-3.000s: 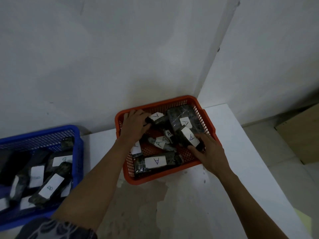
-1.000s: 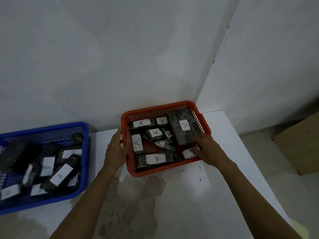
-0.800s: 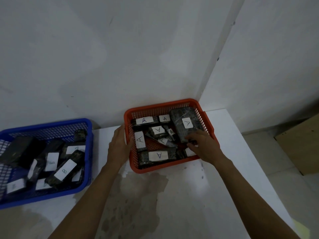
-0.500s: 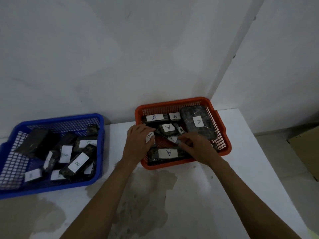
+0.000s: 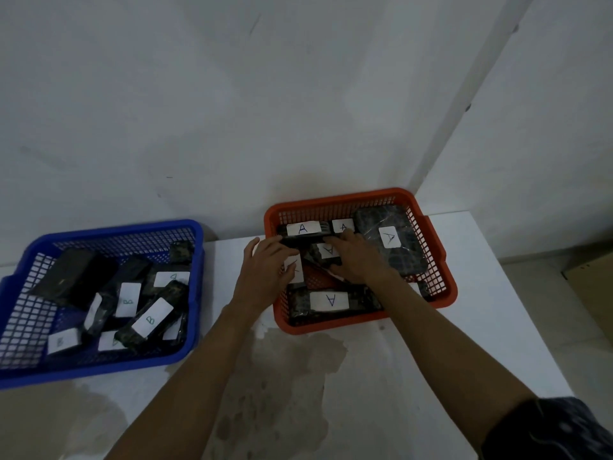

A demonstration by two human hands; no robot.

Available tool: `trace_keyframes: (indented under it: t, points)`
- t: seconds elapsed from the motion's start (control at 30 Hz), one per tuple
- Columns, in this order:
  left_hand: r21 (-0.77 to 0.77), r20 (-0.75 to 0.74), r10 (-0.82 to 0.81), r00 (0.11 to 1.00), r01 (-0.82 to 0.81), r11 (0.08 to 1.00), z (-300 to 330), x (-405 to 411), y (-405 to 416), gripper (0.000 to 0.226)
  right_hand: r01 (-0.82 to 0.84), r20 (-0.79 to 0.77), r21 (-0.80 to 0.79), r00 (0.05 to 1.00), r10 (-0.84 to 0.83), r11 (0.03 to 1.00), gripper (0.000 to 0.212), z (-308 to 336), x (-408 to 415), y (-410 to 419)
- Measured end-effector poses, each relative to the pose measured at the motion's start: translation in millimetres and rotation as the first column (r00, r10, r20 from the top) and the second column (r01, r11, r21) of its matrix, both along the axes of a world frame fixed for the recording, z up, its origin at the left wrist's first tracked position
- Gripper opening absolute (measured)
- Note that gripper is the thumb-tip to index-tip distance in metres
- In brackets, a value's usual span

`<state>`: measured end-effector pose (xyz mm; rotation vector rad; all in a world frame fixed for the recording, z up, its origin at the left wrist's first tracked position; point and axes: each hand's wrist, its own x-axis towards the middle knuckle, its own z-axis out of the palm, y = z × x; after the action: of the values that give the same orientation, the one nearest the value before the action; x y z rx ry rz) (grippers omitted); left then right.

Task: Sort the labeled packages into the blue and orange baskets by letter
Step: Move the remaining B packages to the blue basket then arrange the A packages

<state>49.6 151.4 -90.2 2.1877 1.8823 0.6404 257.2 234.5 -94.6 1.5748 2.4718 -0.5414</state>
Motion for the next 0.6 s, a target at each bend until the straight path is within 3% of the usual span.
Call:
trace_keyframes:
  t: [0.2,0.3,0.37,0.47,0.6]
  points:
    - [0.008,-0.002,0.005,1.0,-0.005,1.0,-4,3,1,0.031,-0.067,-0.051,0.036,0.996,0.069,0.997,0.071,4,3,1]
    - [0.008,-0.013,0.01,1.0,-0.01,1.0,-4,2,1,0.031,0.034,-0.292,0.08,0.956,-0.01,0.996,0.067,12,13,-1]
    - [0.04,-0.015,0.003,1.0,-0.002,0.999,-2,4,4,0.029,0.197,-0.466,0.142,0.878,-0.11,0.97,0.067,18,29,-3]
    - [0.07,-0.053,-0.044,0.998,0.047,0.996,0,16,15,0.026,0.403,-0.585,0.2,0.78,-0.221,0.893,0.069,20,60,-10]
    - [-0.102,-0.198,-0.099,0.975,0.08,0.992,-1,37,34,0.039,0.607,-0.686,-0.042,0.56,-0.465,0.793,0.071,13,88,-25]
